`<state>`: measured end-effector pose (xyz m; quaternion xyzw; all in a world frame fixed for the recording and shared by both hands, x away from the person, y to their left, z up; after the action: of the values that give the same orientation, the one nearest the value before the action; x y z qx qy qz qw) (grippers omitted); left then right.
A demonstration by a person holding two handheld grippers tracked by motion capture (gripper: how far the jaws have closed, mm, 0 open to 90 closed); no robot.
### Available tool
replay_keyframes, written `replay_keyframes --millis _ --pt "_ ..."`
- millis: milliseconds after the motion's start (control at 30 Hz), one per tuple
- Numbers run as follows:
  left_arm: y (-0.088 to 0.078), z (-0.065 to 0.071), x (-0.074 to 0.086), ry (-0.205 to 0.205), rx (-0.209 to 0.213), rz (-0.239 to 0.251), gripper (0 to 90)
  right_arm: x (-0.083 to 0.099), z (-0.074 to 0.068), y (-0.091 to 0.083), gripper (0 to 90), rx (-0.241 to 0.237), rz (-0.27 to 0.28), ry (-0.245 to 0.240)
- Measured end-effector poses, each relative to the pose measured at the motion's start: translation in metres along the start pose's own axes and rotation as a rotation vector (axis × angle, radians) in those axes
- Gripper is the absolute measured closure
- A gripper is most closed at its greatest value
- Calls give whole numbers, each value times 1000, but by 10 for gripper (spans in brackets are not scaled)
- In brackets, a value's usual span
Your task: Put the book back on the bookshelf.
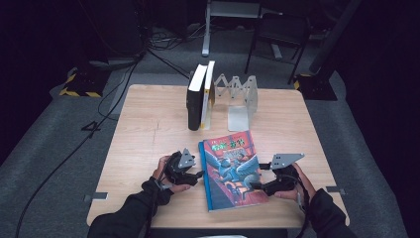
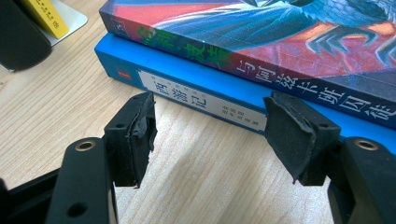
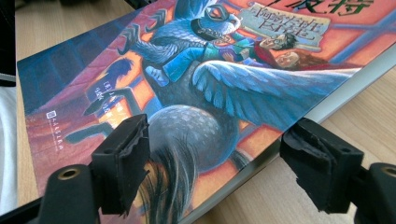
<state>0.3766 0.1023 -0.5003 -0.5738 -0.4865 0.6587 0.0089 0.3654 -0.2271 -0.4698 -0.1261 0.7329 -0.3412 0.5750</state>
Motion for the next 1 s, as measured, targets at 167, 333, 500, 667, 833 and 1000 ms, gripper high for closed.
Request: replay_keyframes --millis 167,333,500,667,833,1000 --pt "0 0 0 -1 2 1 340 -1 1 0 247 -1 -24 -1" --pt "1 -1 0 -6 5 3 338 2 6 3 199 -12 -34 47" --pt "1 -1 0 -8 8 5 337 3 9 3 187 -32 -38 78" --pt "1 -2 0 -12 7 6 334 2 8 3 193 -29 -44 61" --pt "2 -3 0 -18 6 4 333 2 5 2 216 -19 -29 28" --pt "2 -4 0 -14 8 2 342 -1 1 0 280 17 -22 -26"
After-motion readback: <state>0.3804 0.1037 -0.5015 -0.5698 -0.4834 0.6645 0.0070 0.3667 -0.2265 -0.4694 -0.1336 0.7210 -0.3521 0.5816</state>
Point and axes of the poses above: each handheld gripper's, and its own axes: y roughly forward along the jaws, x roughly out of its underside, z roughly to its right, the point moved 2 cm from there along y, roughly forward along the jaws, and after that the axes turned 5 degrees about -x, right-handed, at the moved point
